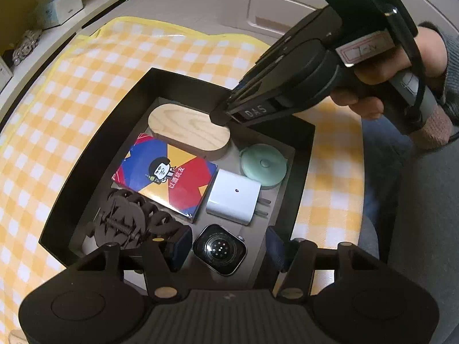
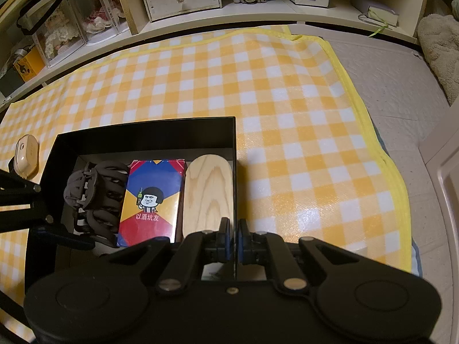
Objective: Organize rigid objects
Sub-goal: 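Carry the smartwatch into the black box and open the left tool, then move the left tool back over the black charger plug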
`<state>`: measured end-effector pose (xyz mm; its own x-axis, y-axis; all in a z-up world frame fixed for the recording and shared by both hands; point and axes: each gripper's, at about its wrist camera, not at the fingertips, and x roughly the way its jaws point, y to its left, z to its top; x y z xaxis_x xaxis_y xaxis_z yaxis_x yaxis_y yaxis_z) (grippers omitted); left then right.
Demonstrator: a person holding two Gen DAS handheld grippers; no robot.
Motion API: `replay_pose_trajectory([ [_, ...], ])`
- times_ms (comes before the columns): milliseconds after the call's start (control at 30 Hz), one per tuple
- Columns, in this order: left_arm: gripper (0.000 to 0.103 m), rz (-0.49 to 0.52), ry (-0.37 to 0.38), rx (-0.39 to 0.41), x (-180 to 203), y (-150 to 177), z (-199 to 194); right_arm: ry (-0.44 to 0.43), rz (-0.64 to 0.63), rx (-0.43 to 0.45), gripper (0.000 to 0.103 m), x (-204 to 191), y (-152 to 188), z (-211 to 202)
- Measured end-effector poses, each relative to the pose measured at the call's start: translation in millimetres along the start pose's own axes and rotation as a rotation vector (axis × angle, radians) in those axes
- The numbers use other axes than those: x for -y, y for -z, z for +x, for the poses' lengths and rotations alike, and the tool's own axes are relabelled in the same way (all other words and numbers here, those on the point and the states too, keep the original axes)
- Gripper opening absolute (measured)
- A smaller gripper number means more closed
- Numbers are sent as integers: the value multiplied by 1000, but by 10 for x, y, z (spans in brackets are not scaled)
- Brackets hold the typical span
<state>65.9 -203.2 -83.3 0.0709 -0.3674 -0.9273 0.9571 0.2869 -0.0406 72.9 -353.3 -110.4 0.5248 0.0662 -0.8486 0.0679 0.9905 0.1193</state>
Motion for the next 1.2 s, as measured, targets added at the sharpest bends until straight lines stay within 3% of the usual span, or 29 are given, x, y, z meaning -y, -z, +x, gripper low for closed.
replay_pose_trajectory([
  [367,64,-131,-12,61,-41,84,-182,0,-1,0,8,-4,3,0],
  [633,92,-255,-59,156,-9,198,-415,-1,0,1,6,5,0,2],
  [800,103,-332,-90,192,9,291,-528,-2,0,1,6,4,3,1],
  [1000,103,-416,-147,235,-14,418,-691,-3,4,1,6,2,-4,-11],
  [1200,103,-508,-216,328,-108,604,-930,3,-6,1,6,-6,-9,-12],
])
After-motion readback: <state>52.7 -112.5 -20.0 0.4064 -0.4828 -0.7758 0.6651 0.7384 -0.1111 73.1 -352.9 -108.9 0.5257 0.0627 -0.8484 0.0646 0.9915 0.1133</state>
